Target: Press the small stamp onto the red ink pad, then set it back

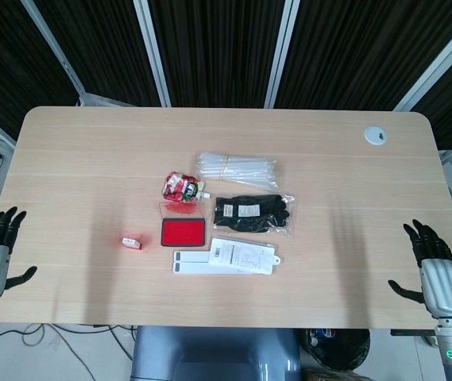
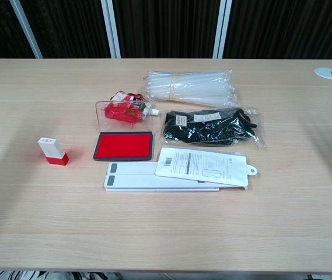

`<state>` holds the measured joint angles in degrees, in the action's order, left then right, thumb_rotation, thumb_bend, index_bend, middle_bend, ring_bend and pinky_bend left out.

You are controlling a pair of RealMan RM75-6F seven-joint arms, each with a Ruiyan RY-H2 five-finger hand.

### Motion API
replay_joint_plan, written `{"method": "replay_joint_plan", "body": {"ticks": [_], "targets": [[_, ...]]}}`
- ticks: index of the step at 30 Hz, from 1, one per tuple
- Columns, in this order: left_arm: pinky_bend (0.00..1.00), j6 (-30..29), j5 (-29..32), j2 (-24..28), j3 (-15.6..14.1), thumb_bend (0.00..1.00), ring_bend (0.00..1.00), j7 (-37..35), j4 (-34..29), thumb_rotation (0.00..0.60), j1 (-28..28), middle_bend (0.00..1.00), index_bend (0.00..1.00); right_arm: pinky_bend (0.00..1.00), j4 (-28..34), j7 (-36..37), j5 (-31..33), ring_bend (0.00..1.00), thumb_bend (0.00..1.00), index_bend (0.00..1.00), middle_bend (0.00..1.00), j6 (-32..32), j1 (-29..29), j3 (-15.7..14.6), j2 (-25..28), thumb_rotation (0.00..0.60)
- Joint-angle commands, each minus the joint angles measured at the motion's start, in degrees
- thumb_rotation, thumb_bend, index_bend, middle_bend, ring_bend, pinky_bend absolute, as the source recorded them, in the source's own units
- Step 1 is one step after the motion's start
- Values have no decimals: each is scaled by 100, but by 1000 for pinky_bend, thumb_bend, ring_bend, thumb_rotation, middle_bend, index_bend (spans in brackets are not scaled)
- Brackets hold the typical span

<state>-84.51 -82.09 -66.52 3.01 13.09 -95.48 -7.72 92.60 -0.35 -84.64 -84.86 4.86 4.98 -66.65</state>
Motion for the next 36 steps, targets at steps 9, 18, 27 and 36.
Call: {"method": "replay_joint_plan", "body": {"ticks": [9,18,27,36], "targets": [[0,7,-29,42,-14,92,0,-61,5,600,23,0,0,156,48,-9,-18,0,24,0,0,26,24,-2,-4,600],[0,58,-53,34,-5,92,0,-103,23,600,-6,0,0,156,86,25,56,0,25,0,0,34,24,34,-8,600],[0,231,36,38,16,92,0,25,-9,600,-83,0,0,156,116,60,131,0,29,0,0,104,51,58,-5,600],[16,824,349,33,203,96,0,639,-248,600,-500,0,0,156,139,154,232,0,42,0,0,232,99,86,-19,600]]}}
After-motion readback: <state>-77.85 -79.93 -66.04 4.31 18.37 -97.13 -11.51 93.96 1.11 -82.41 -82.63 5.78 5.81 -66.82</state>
